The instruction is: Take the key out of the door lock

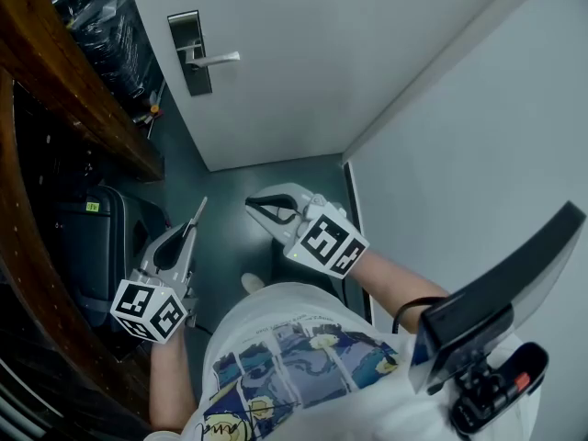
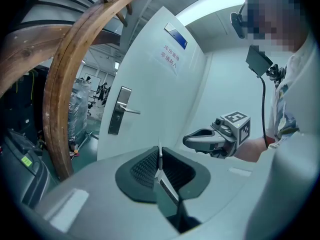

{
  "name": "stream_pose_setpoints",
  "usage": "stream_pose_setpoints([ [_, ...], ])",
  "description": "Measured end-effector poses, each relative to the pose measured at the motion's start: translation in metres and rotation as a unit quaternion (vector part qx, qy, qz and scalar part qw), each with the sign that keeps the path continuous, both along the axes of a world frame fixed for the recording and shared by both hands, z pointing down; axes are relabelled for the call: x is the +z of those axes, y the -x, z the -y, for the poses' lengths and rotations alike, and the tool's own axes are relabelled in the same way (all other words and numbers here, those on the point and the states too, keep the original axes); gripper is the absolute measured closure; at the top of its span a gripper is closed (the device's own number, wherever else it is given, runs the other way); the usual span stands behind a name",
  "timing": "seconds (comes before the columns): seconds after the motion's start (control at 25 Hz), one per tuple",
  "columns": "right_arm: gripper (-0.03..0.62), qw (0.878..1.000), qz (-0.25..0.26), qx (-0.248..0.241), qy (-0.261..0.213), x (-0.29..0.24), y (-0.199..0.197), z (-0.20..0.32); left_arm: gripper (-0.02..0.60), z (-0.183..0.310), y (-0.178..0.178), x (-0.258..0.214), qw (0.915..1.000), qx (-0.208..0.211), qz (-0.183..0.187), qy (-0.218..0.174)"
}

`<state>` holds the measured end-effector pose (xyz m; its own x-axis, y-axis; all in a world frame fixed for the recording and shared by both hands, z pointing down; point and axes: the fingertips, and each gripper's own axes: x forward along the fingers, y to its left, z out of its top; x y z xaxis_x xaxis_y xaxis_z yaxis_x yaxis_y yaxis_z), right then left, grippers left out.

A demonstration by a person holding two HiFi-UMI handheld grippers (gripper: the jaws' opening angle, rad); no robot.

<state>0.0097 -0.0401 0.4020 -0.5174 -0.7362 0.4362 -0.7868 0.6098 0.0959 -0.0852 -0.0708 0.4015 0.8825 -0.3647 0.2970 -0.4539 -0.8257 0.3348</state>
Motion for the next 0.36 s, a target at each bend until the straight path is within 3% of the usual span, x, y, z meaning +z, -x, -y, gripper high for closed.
stream_pose_setpoints([
  [0.36, 0.591, 1.0, 0.001, 0.0, 0.005, 0.007, -0.011, 0.013, 0.558, 0.015, -0.01, 0.008, 1.0, -0.003, 0.002, 0.008],
])
